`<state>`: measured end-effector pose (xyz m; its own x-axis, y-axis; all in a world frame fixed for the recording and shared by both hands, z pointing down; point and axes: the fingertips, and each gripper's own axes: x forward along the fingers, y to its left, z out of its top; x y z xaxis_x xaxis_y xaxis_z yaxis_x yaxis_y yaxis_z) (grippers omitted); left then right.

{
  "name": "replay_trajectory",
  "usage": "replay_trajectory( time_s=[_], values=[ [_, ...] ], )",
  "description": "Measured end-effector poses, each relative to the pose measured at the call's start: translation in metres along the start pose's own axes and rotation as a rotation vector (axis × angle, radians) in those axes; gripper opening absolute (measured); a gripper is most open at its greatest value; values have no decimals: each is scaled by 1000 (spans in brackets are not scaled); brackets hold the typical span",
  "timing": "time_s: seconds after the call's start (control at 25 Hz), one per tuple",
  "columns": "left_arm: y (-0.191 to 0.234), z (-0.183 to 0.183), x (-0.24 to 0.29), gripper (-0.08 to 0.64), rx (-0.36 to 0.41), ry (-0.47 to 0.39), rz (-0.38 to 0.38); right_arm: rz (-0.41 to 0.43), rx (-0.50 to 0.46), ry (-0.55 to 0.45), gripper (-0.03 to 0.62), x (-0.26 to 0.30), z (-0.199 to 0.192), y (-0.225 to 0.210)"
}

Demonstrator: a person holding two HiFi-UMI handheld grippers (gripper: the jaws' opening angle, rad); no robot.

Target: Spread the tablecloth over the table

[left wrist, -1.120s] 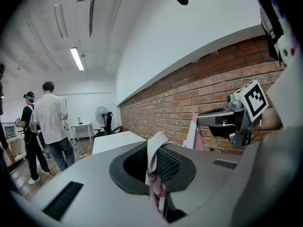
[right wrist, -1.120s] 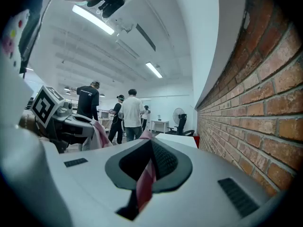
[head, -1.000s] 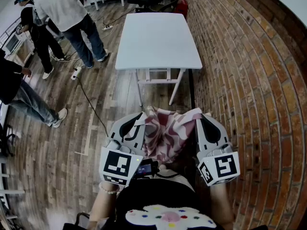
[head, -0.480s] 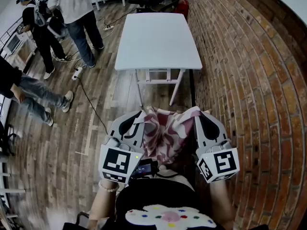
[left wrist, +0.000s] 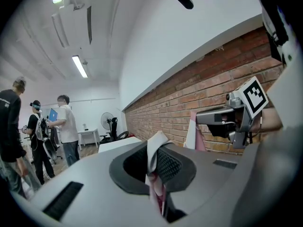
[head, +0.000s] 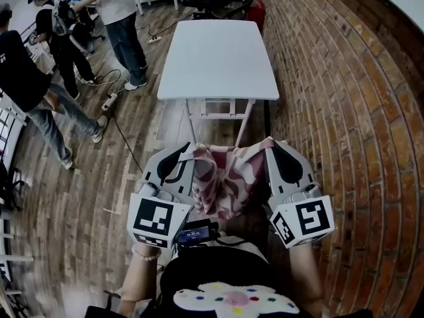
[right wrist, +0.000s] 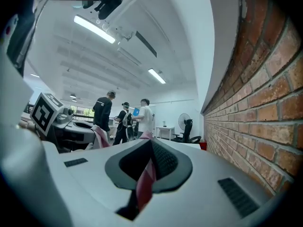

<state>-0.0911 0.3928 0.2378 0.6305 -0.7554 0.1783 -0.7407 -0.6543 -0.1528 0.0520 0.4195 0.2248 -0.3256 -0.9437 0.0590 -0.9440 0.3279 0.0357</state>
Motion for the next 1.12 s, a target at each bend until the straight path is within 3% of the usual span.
replay_trajectory(
  time_s=[0.16,0.36,0.56,1.12],
  values=[
    [-1,14,5,14,-11,-40,20,20,-20,-48,34,-4,20,-6],
    [5,21,10,14,-26,-70,30,16,128,-114,34,-8,34,-22],
    [18,18,33,14,-37,-81,25,-33,129,-110,34,6,27,-49],
    [122,8,152,14,-47,-52,-35,-130,121,-31,34,142,15,-107]
  ],
)
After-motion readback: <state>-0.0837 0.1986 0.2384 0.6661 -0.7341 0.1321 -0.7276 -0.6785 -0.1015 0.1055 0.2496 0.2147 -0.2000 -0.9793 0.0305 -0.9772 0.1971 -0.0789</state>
